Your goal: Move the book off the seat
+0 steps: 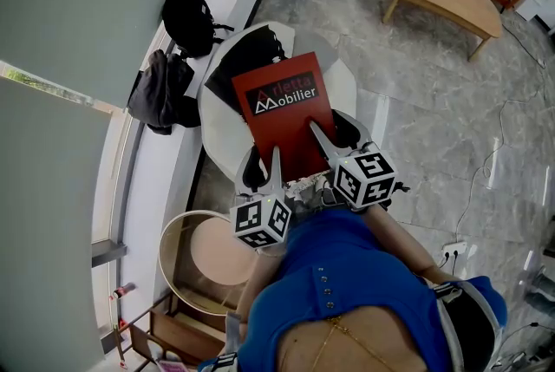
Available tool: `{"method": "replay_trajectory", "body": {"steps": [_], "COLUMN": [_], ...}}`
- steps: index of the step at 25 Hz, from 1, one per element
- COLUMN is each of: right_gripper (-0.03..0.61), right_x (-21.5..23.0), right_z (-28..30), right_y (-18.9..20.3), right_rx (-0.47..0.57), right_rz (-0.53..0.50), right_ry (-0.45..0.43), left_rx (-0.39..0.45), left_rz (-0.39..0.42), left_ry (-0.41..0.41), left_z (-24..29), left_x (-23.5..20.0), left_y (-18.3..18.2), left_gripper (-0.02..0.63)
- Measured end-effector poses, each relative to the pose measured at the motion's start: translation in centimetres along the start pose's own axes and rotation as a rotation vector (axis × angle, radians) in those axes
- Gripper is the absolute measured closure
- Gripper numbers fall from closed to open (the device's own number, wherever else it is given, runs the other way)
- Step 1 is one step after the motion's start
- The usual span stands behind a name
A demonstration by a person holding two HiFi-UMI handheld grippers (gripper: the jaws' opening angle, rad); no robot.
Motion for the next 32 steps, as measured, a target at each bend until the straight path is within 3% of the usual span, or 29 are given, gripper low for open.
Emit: {"method": "replay_trajectory", "body": {"steps": [19,25,32], "right_gripper": [0.377,0.379,0.386], "right_x": [0.9,1.6,-0.1], "right_z": [0.8,0.6,1.6], "right_y": [0.2,-0.2,0.6], "right_rx": [-0.009,-0.033,-0.071], "right_rz": [-0.005,-0.017,-0.074], "right_ry": [-0.026,-0.076,-0.193], "left_rx": [0.009,0.022,0.080], "left_rz": [-0.011,-0.035,-0.101], "left_ry": [-0.024,-0.078,-0.192], "left_z": [0.7,0.3,-2.1], "left_x": [0.1,1.3,0.6], "left_y": [0.5,0.8,2.7], "left_gripper": [0.443,0.445,0.445]}}
Point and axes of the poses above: the fingertips, and each gripper's own axes: z forward along the fingers, x to its right, y out of its underside, the point moved 8 cm from there along -z, backward along the fingers, and after that the axes turned 12 degrees about -x, right-handed, at the moved point
